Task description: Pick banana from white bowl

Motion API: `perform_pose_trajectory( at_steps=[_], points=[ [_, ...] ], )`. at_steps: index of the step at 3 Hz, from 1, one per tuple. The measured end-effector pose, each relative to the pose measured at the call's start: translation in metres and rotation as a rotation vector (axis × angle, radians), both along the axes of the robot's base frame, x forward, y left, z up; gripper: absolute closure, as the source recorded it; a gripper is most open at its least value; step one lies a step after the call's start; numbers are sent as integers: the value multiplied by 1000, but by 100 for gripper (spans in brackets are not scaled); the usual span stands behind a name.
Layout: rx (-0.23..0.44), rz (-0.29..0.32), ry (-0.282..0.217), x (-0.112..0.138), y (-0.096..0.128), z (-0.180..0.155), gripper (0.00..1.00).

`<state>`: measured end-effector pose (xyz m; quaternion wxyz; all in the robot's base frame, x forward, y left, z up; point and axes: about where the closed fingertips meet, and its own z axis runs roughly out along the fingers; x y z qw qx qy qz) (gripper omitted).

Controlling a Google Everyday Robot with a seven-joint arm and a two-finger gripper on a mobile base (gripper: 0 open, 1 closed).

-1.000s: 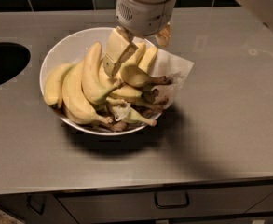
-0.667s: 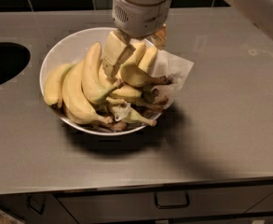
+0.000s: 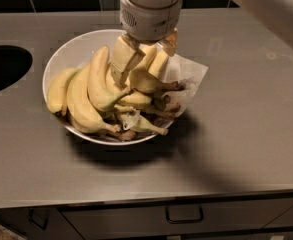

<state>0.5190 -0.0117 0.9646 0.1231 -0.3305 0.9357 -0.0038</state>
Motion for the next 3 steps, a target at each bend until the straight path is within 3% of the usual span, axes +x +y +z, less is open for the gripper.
perform_pose_trajectory(
  at_steps=[3],
  points=[
    [-38,-49,-26,4,-21,6,26]
  ],
)
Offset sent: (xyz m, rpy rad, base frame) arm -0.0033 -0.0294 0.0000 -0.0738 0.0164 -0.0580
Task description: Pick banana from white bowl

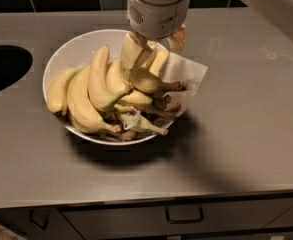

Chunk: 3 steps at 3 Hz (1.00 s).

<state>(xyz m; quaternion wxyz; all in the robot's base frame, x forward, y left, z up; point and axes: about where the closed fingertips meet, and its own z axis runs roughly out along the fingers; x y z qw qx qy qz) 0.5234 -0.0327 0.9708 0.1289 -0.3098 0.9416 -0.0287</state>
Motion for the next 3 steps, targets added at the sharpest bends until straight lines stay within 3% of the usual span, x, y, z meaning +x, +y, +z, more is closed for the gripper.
perform_pose_trajectory(
  at_steps=[2,3],
  points=[
    [-4,3,4,-1,-2,-1,35],
    [7,31,26,-2,8,-8,34]
  ],
)
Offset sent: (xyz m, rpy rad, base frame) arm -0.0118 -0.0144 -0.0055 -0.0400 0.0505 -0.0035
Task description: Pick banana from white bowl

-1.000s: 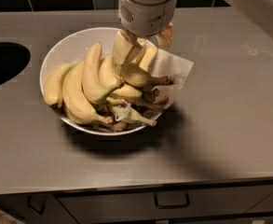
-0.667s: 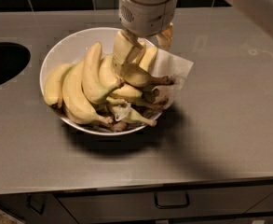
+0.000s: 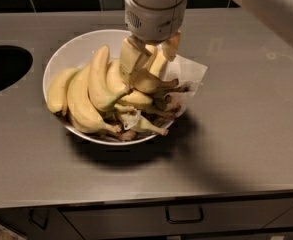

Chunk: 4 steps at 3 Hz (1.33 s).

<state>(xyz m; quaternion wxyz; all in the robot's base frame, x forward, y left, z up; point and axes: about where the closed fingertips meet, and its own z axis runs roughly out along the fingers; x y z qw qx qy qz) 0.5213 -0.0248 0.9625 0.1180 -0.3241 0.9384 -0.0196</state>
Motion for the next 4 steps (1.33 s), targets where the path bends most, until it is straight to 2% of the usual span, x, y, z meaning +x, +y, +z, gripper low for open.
perform_pose_trajectory(
  at_steps=[1,2,4],
  points=[
    [8,22,20,-1,8,-6,34],
    [8,23,20,-1,8,-3,53],
    [8,23,20,-1,8,-3,98]
  ],
)
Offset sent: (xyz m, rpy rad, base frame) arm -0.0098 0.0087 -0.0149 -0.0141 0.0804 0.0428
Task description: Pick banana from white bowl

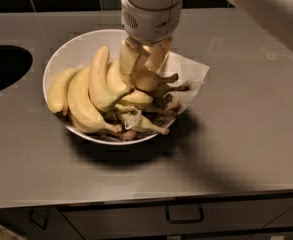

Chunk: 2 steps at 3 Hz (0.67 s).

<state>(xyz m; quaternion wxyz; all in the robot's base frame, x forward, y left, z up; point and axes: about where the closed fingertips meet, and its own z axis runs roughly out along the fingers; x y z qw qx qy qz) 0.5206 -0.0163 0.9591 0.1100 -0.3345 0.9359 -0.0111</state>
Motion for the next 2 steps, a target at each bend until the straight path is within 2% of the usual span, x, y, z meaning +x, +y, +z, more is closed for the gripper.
perform_pose_trajectory(
  at_steps=[1,2],
  points=[
    [25,10,-18,2,4,4,100],
    [60,39,-60,-4,5,24,100]
  ],
)
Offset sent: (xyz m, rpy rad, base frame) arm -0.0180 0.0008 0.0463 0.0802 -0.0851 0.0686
